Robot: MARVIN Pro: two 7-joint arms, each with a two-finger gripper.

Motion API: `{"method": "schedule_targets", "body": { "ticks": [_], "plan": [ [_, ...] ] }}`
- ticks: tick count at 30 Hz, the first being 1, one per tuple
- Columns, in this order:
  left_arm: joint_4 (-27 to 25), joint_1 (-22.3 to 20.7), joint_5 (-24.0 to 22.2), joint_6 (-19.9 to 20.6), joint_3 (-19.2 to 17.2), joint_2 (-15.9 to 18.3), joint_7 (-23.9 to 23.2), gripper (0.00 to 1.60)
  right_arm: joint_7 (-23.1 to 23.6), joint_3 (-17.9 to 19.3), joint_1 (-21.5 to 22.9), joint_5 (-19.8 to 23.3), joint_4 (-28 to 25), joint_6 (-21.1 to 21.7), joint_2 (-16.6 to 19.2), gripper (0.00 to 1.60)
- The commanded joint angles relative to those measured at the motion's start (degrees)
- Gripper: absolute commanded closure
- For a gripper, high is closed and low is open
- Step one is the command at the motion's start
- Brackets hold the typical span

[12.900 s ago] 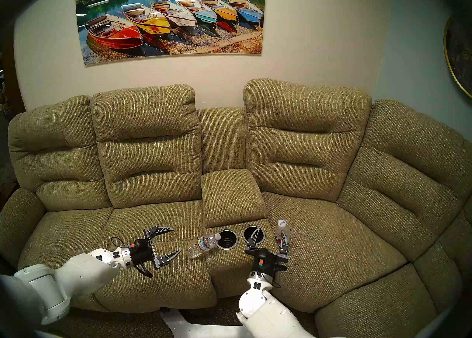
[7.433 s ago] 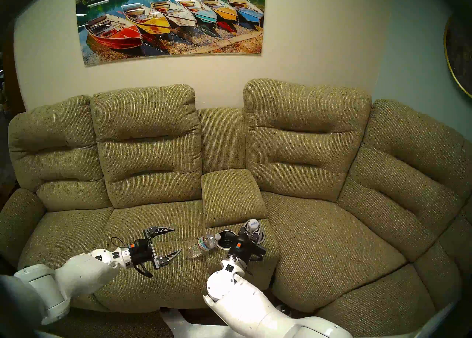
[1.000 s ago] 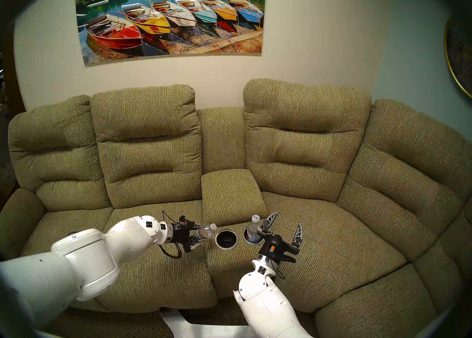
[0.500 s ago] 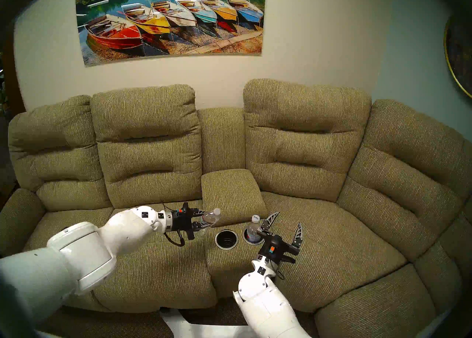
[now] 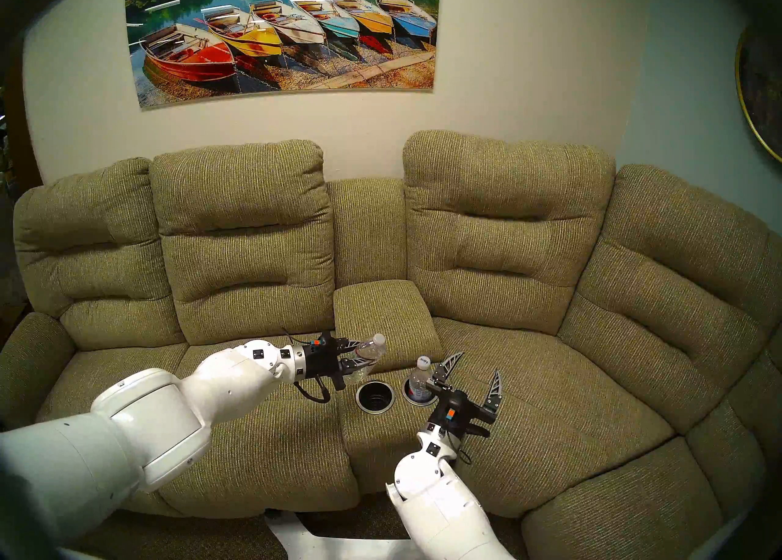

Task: Put bottles into cup holders

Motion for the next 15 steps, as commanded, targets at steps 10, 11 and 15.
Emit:
{"method": "schedule_targets", "body": {
  "ticks": [10, 11, 15],
  "plan": [
    [1.98, 1.88, -1.62, 1.56, -1.74, -3.33, 2.12, 1.6, -0.28, -0.24, 0.34, -0.31, -0.61, 0.04, 0.06, 0.0],
    [2.09, 1.98, -1.64, 1.73, -1.79, -3.42, 2.2, 1.6, -0.31, -0.24, 0.35, -0.32, -0.6, 0.05, 0.07, 0.0],
    [2.53, 2.46, -1.79, 2.48, -2.09, -3.99, 2.59, 1.6, -0.46, -0.26, 0.37, -0.36, -0.55, 0.12, 0.06, 0.0]
  ]
}}
